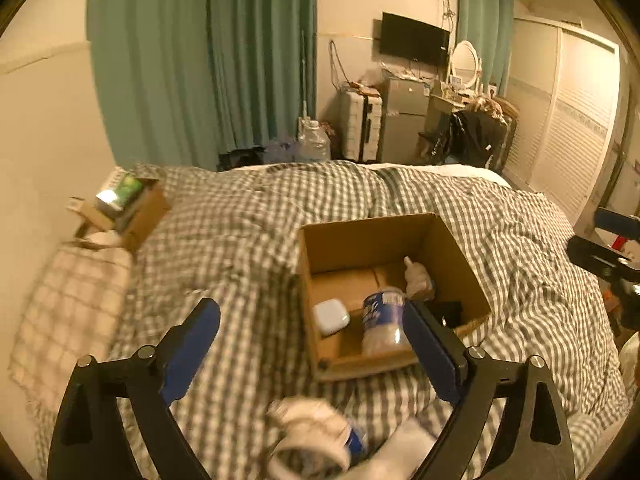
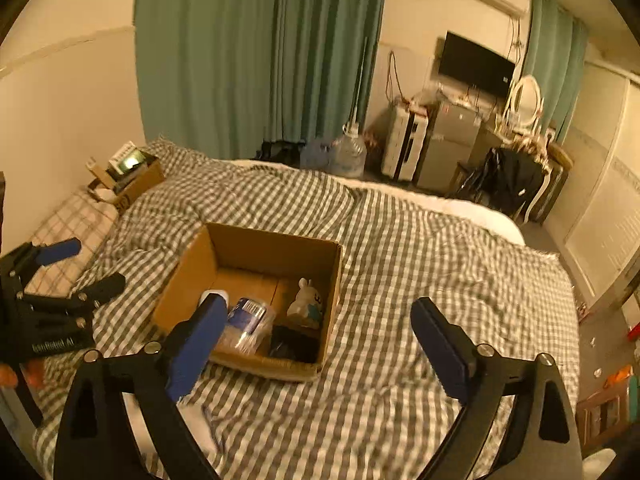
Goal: Organize objects
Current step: 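Grasp the white socks with the right tool while the left tool grasps the tape roll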
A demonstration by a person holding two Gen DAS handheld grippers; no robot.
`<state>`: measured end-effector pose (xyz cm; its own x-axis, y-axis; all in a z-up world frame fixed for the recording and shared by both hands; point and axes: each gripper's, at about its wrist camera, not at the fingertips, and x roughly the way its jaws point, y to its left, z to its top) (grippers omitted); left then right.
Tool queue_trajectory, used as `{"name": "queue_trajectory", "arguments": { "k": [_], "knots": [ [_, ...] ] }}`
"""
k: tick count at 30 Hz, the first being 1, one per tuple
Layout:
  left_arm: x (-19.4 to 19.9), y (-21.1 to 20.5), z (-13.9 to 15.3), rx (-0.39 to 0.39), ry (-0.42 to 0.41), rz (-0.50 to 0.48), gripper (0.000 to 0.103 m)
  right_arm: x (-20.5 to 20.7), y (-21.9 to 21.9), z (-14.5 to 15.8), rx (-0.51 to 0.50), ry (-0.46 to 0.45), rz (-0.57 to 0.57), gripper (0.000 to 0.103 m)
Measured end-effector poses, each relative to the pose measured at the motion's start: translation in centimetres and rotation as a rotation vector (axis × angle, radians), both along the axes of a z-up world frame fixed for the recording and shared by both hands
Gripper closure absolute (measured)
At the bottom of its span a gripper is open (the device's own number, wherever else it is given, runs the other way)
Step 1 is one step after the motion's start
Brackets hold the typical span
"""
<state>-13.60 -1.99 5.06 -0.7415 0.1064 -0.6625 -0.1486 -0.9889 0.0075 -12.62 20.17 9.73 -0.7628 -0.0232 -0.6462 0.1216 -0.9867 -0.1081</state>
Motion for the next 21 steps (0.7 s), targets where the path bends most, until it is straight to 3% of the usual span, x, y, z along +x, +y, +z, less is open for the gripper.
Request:
{"name": "queue_trajectory", "arguments": {
  "k": [4,7,11,15,19,21],
  "knots": [
    [3.9,-1.4,0.8,-0.031,0.039,0.007,0.000,4.0,-1.4,0.6,0.015,0.024,0.029,0.001],
    [6.5,-2.3,-0.2,-0.053,0.037,0.021,0.000,6.5,-3.1,-0.7,0.033,0.016,0.057,0.001],
    [8.7,-3.6,-3.4,-0.052,0.000,0.057,0.000,8.7,-6.0,-4.4,0.035,-0.027,0.102,0.001],
    [9.5,-5.6,-8.3,0.036,-0.077,0.116,0.000,10.0,-9.1,-9.6,0.025,-0.108,0.182,0.001],
    [9.0,-5.5,-11.3,-0.055,-0.140,0.103,0.000,10.2,-11.4,-13.5,0.031,-0.204,0.250,0.001],
    [8.9,-6.0,-11.7,-0.034,-0.160,0.096,0.000,10.0,-12.2,-14.8,0.021,-0.231,0.275,0.001]
  ]
}}
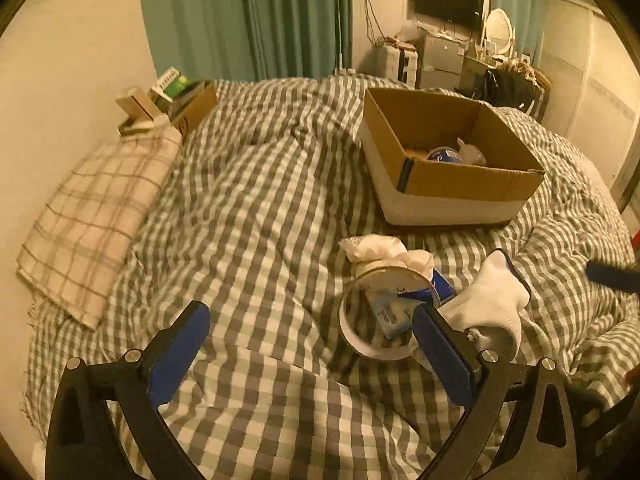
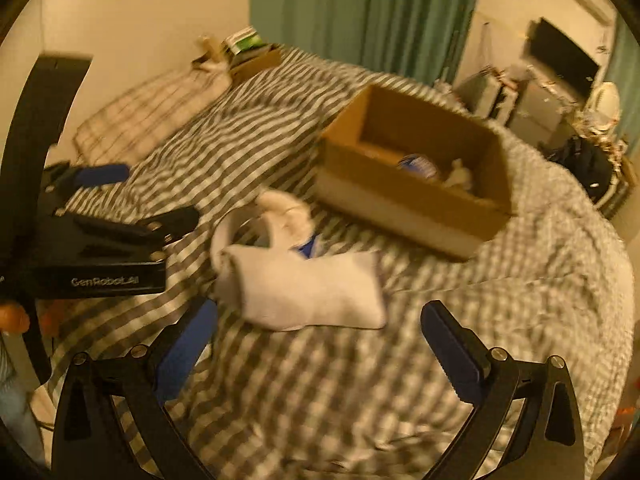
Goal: Organize objects
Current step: 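Grasp the white socks with the right tool while the left tool grasps the tape roll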
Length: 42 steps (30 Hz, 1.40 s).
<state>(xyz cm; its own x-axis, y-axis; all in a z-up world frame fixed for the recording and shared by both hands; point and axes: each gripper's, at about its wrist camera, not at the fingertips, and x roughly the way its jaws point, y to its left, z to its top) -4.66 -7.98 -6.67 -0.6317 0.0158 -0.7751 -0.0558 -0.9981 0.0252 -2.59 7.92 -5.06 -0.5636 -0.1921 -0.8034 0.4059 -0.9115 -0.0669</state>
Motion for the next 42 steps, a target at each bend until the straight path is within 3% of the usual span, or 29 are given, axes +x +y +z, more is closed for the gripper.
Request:
{"name": "queue_trajectory", "arguments": {
  "k": [6,10,12,15,19,23,29,33,37,40,42],
  "knots": [
    [-0.3,-1.8,-0.4,0.001,-0.018,0.058,0.000,-1.3,-3.3,-3.2,0.014,-0.060,0.065,0.004],
    [-0.4,-2.9,-0.4,0.061,-0.017,0.070,0.000,-2.4,-4.0,-4.7,0.040,-0.090,0.069,0.035],
    [-0.3,-2.8,-0.4,0.061,-0.020,0.063,0.000,-1.9,-3.6,-3.9,0.012,-0.075,0.076,0.049],
    [-0.3,-1.9,-0.5,0.043,-0.023,0.032,0.000,-1.5,-2.3,-1.9,0.011,-0.019,0.061,0.054],
    [-0.5,0.2,-0.6,0.017,-0.037,-0.011,0.000,-1.9,1.1,2.3,-0.023,0.071,-0.012,0.055],
    [-1.1,2.9,-1.0,0.075,-0.059,-0.091,0.000,-2.5,3.9,4.1,-0.004,0.141,-0.080,0.055],
    [-3.4,5.5,-3.8,0.046,-0.132,-0.096,0.000,-3.7,6.5,3.0,-0.033,0.108,-0.121,0.055],
    [-4.8,5.5,-5.8,-0.004,-0.174,-0.046,0.000,-4.1,7.5,2.3,-0.057,0.089,-0.131,0.055],
    [-6.0,5.4,-7.4,0.029,-0.215,-0.052,0.001,-4.4,8.3,1.7,-0.077,0.073,-0.141,0.055],
    [-6.3,5.4,-7.8,0.085,-0.232,-0.077,0.014,-4.4,8.7,1.7,-0.080,0.070,-0.148,0.055],
    [-5.9,5.6,-7.5,0.077,-0.221,-0.092,0.015,-4.3,8.8,1.9,-0.083,0.071,-0.150,0.055]
  ]
}}
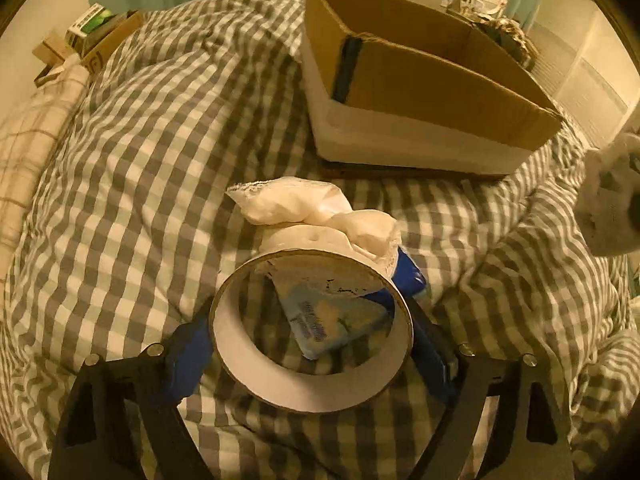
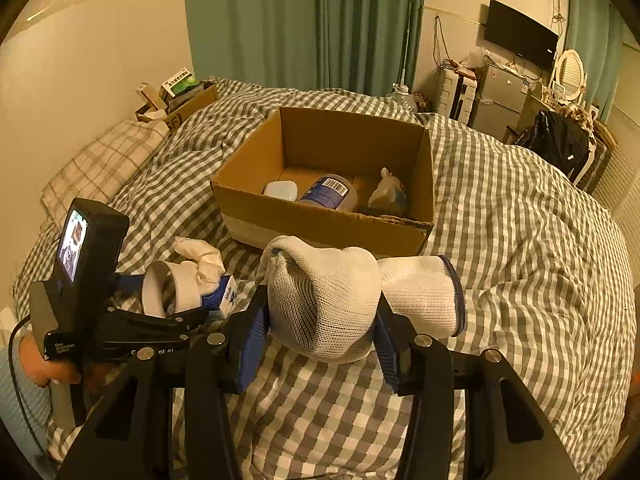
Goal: Organize objects
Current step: 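Grasp the white socks with the right tool while the left tool grasps the tape roll, then carry the socks and tape roll into the box and release both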
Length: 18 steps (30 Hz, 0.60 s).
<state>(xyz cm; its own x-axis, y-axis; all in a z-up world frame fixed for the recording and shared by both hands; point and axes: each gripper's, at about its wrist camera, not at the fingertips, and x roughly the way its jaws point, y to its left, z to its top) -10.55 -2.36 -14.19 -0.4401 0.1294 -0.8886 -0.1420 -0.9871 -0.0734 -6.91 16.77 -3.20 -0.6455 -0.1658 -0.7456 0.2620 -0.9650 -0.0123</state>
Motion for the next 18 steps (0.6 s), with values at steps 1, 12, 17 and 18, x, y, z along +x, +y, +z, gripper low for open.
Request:
{"name": "queue_trajectory", "arguments": {
  "k": [1,12,17,18],
  "knots": [
    [0.2,0.1,0.2,-0.008,0.008,-0.002,0.015,0.1,0.0,0.2,-0.002,0.003,0.001,0.055],
    [4.1,0.5,7.9,-0.052,0.151,0.018,0.016,2.1,-0.4,4.2,0.002,0.079,0.009,0.055],
    [5.4,1.0,14.1,-0.044,0.290,-0.004,0.016,4.2,-0.3,8.4,0.020,0.175,0.020,0.056],
    [5.5,1.2,15.3,-0.045,0.319,-0.011,0.016,4.4,-0.2,9.1,0.024,0.190,0.022,0.056]
  ]
}}
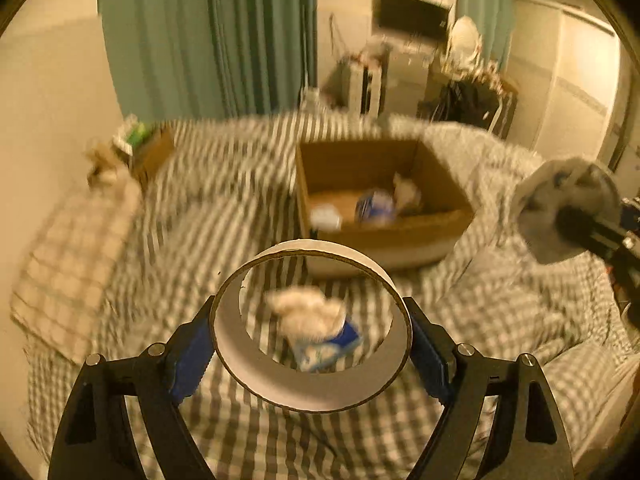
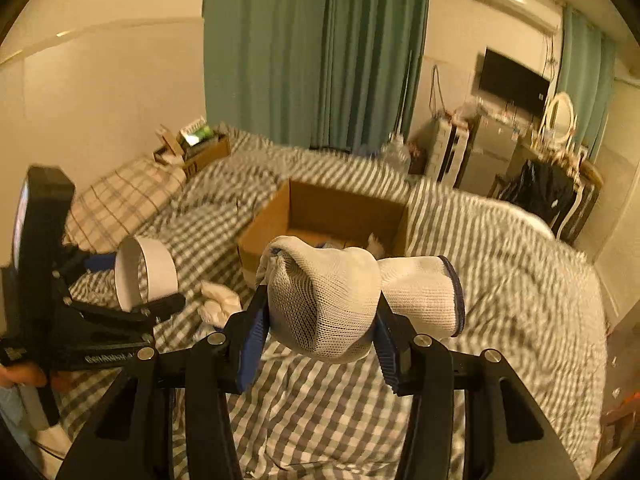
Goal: Organize objects
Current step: 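Carry the socks and tape roll into the box and release both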
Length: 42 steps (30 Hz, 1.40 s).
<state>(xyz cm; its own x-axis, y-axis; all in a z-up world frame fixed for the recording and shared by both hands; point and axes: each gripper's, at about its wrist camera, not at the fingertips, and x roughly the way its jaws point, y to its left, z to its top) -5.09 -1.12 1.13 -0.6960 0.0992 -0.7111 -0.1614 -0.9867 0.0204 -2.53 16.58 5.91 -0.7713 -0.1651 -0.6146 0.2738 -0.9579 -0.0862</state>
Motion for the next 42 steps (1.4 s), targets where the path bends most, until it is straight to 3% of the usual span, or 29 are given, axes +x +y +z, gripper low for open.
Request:
{"name": "queue_trajectory", "arguments": {
  "k": [4,7,12,20,30,35,38,40,42],
  "knots": [
    [-0.7,1.2,4.8,0.005,0.102,-0.041,0.016,0.2,0.1,3.7,0.075,0.097,-0.034,0.056],
    [-2.0,2.4,7.5,0.008,0.172,-0.072,0.016,-1.0,0.6,6.2,0.065,0.142,-0.032,0.057],
    [-6.3,4.2,9.0,0.020,0.234,-0.139,0.016,-5.0,1.4,8.6,0.028,0.179,-0.021,0.058],
    [-14.6,5.9,4.8,0.015,0.179,-0.153,0.016,-14.2,1.2,6.0,-0.020,0.125,0.027,0.059],
    [-20.6,6.7,-4.9,-0.025,0.028,-0.139,0.016,-23.2,2.4,-4.2,-0.087,-0.035,0.014,0.061],
    [-21.5,7.0,-6.7,-0.031,-0.014,-0.140,0.016,-24.8,3.8,-7.1,-0.134,-0.074,0.001,0.061],
    [-21.1,7.1,-6.3,-0.018,-0.006,-0.151,0.014,-24.5,4.0,-6.7,-0.177,-0.075,0.021,0.050],
    [-20.5,6.9,-5.6,0.011,0.007,-0.146,0.011,-23.9,4.5,-5.8,-0.209,-0.055,0.009,0.013],
    [-19.7,7.0,-4.5,0.023,0.017,-0.132,0.001,-22.7,5.3,-4.0,-0.232,-0.006,-0.019,0.012]
  ]
}}
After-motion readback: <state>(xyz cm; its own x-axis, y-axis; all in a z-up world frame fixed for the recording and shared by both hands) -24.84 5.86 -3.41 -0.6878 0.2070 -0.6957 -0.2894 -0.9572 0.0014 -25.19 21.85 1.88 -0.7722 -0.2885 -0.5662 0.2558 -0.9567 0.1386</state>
